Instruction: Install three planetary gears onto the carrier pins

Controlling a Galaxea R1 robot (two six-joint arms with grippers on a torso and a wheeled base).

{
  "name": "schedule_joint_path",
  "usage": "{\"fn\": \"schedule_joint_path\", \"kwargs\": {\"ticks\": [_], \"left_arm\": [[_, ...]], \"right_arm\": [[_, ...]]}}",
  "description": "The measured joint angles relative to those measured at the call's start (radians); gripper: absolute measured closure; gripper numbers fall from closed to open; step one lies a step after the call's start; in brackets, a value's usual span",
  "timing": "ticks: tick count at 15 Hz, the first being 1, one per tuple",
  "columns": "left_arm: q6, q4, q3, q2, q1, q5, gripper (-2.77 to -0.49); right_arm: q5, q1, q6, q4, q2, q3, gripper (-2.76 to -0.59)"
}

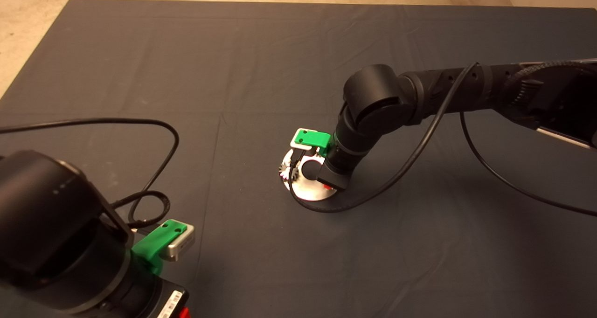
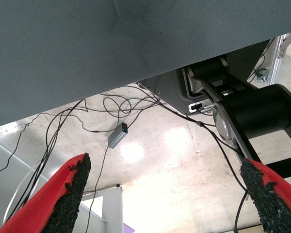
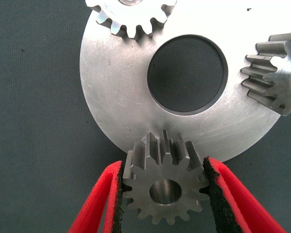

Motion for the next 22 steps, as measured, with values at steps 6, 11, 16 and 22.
{"fn": "schedule_joint_path", "kwargs": {"ticks": [6, 11, 16, 22], "left_arm": [[0.000, 0.000, 0.000, 0.000, 0.000, 0.000, -2.19], [0.000, 0.000, 0.000, 0.001, 0.000, 0.000, -2.19], [0.000, 0.000, 0.000, 0.002, 0.000, 0.000, -2.19], [0.001, 0.000, 0.000, 0.002, 0.000, 0.000, -2.19]], "right_arm": [[0.003, 0.000, 0.000, 0.000, -0.003, 0.000, -1.02], [0.006, 0.000, 0.000, 0.001, -0.006, 0.002, -1.02], [0.004, -0.001, 0.000, 0.004, -0.008, 0.009, -1.02], [0.000, -0.007, 0.000, 0.018, -0.025, 0.058, -1.02]]}}
